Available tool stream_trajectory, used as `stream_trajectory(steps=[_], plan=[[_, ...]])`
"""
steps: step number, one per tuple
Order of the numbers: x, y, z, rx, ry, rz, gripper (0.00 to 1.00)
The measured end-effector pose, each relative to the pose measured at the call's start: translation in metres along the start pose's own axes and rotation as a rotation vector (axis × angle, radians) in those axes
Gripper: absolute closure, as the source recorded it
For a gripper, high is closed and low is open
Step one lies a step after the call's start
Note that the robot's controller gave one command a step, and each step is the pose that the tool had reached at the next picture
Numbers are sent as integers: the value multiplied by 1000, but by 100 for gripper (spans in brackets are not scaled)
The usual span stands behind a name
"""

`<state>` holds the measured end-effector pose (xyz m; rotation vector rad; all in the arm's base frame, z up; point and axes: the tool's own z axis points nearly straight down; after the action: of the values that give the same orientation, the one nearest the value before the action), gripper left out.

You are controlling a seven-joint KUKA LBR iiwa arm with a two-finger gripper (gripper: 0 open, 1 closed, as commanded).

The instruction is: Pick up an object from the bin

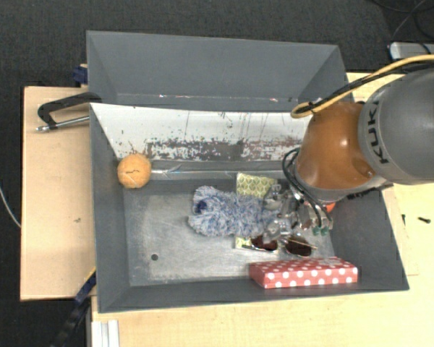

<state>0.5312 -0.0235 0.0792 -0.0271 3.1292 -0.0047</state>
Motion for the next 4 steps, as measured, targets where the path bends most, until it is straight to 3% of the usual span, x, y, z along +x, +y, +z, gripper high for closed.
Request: stream_trajectory(steps=[1, 2, 3, 4], plan=[[-10, 1, -77, -4, 6, 13, 100], [-10, 2, -81, -4, 10, 7, 0], [-10, 3, -74, -4, 11, 5, 0], [-54, 69, 2, -1, 21, -311, 100]])
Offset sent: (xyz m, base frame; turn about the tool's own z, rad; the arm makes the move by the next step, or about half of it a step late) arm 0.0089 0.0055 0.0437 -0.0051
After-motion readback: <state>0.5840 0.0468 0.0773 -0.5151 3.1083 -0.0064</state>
